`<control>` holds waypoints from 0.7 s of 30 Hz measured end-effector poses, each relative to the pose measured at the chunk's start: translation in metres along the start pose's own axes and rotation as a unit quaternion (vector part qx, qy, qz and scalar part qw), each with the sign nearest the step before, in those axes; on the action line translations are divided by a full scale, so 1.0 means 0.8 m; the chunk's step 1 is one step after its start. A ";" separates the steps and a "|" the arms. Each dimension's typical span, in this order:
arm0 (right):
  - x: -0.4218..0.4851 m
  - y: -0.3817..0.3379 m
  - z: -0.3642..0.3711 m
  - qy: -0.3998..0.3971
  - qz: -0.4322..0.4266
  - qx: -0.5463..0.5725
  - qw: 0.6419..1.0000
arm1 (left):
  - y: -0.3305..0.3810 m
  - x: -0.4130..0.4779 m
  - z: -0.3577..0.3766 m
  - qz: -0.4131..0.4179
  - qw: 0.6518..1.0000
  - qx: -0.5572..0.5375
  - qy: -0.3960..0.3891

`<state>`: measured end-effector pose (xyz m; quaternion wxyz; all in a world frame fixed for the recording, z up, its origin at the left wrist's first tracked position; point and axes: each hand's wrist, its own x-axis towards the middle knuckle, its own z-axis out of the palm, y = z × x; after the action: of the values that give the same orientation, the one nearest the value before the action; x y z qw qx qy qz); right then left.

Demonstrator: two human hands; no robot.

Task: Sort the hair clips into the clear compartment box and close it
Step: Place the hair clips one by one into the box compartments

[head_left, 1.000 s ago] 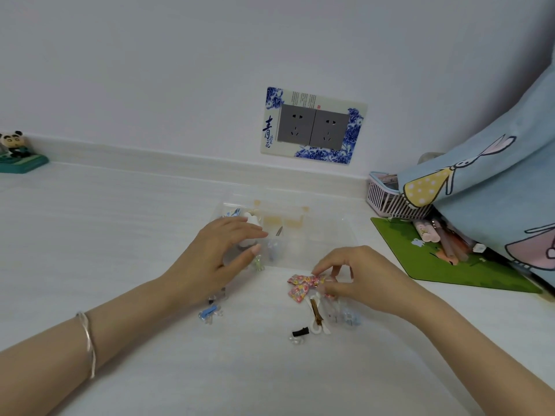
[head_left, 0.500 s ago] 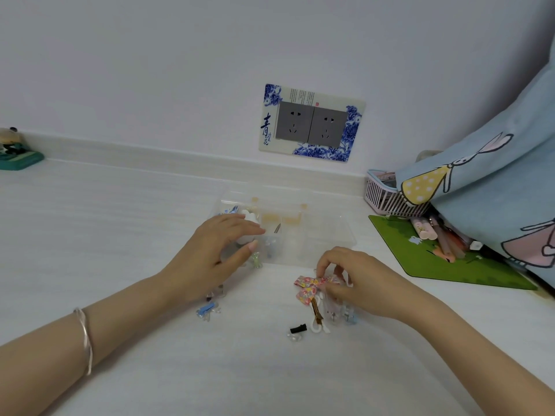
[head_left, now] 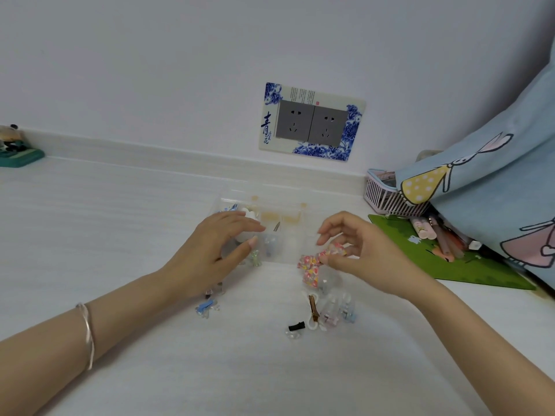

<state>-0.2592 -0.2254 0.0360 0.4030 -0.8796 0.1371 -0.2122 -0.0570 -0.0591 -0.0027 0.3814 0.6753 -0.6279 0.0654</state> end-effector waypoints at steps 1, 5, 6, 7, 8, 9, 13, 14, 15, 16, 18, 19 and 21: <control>0.003 -0.002 0.000 0.007 0.001 0.025 1.000 | 0.002 0.001 -0.001 0.002 1.000 -0.005 0.000; 0.014 -0.011 0.001 0.025 0.000 0.112 0.993 | 0.017 0.012 -0.004 0.013 0.999 -0.052 0.008; 0.016 -0.014 0.002 0.024 -0.003 0.127 0.992 | 0.021 0.016 -0.005 0.004 0.997 -0.072 0.005; 0.019 -0.017 0.002 0.024 -0.007 0.142 0.990 | 0.025 0.021 -0.004 -0.012 0.995 -0.098 -0.001; 0.022 -0.020 0.004 0.027 -0.010 0.158 0.987 | 0.028 0.025 -0.003 -0.031 0.991 -0.130 -0.008; 0.025 -0.022 0.005 0.034 -0.014 0.174 0.984 | 0.031 0.029 -0.001 -0.048 0.986 -0.161 -0.013; 0.035 -0.025 0.007 0.072 -0.023 0.225 0.972 | 0.037 0.042 0.004 -0.083 0.967 -0.239 -0.015; 0.040 -0.024 0.005 0.076 -0.025 0.227 0.971 | 0.037 0.046 0.003 -0.085 0.966 -0.244 -0.012; 0.046 -0.023 0.002 0.080 -0.026 0.220 0.972 | 0.035 0.048 0.003 -0.085 0.967 -0.241 -0.003; 0.053 -0.020 -0.002 0.085 -0.028 0.207 0.974 | 0.032 0.051 0.003 -0.085 0.969 -0.233 0.012; 0.070 -0.012 -0.011 0.099 -0.027 0.173 0.980 | 0.024 0.052 0.004 -0.094 0.972 -0.208 0.047; 0.078 -0.007 -0.015 0.102 -0.022 0.157 0.982 | 0.019 0.051 0.004 -0.102 0.973 -0.197 0.060; 0.094 0.004 -0.018 0.096 -0.009 0.125 0.987 | 0.009 0.047 0.006 -0.116 0.976 -0.172 0.069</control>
<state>-0.2005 -0.2678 0.0619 0.4933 -0.7990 0.1394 -0.3143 -0.0575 -0.0914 0.0183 0.5389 0.6619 -0.5194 -0.0417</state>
